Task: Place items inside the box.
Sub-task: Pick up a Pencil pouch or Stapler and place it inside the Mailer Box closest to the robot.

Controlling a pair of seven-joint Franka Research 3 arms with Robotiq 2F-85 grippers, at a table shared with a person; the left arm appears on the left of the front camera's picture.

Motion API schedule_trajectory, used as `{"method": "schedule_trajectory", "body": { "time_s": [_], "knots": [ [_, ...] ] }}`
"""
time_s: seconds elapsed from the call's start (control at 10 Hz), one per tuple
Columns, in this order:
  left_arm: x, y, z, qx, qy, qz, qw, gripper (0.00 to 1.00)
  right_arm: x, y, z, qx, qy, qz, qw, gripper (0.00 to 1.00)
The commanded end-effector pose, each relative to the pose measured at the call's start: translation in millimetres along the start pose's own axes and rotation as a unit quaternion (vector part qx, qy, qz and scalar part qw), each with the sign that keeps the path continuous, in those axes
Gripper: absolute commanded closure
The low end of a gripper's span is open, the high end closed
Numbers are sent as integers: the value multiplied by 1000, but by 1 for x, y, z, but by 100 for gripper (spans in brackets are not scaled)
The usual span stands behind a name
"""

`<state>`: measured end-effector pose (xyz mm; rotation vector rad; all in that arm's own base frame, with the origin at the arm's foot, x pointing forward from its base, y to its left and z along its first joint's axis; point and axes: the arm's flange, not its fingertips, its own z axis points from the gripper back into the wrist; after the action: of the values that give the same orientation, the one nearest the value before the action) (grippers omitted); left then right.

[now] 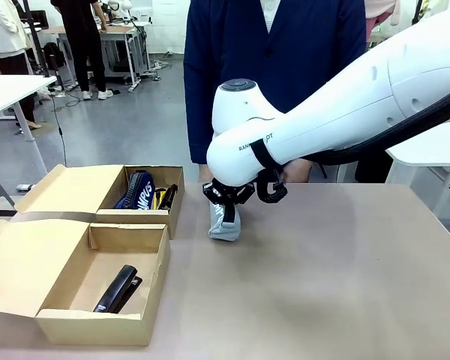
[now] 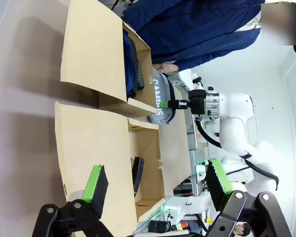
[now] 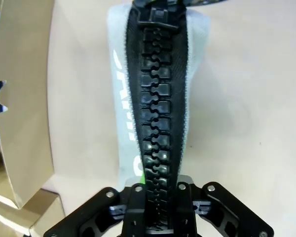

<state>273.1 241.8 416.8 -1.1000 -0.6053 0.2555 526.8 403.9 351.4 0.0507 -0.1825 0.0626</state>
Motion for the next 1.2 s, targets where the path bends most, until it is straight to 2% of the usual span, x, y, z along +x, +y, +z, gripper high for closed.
{"method": "schedule_trajectory", "body": {
  "time_s": [0.0, 0.1, 0.2, 0.3, 0.4, 0.5, 0.6, 0.7, 0.8, 0.9, 1.0, 1.1],
  "knots": [
    [1, -1, 0, -12, -10, -9, 1000, 0, -14, -13, 15, -13, -8, -15, 1000, 100],
    [1, -1, 0, -12, -10, -9, 1000, 0, -24, -18, 34, -8, -4, -9, 1000, 100],
    [1, -1, 0, -12, -10, -9, 1000, 0, -40, -31, 66, 25, 56, -7, 998, 100],
    [1, -1, 0, -12, -10, -9, 1000, 0, -68, -53, 105, 48, 143, -15, 988, 100],
    [1, -1, 0, -12, -10, -9, 1000, 0, -103, -76, 131, 47, 240, 1, 970, 100],
    [1, -1, 0, -12, -10, -9, 1000, 0, -136, -110, 151, 16, 291, 26, 956, 100],
    [1, -1, 0, -12, -10, -9, 1000, 0, -163, -148, 171, 33, 300, 50, 952, 100],
    [1, -1, 0, -12, -10, -9, 1000, 0, -185, -189, 197, 117, 254, 38, 959, 100],
    [1, -1, 0, -12, -10, -9, 1000, 0, -197, -223, 210, 190, 232, 30, 953, 100],
    [1, -1, 0, -12, -10, -9, 1000, 0, -201, -253, 214, 291, 210, -3, 933, 100],
    [1, -1, 0, -12, -10, -9, 1000, 0, -198, -260, 207, 320, 208, -40, 924, 100],
    [1, -1, 0, -12, -10, -9, 1000, 0, -204, -228, 222, 190, 244, 22, 951, 100]
  ]
}}
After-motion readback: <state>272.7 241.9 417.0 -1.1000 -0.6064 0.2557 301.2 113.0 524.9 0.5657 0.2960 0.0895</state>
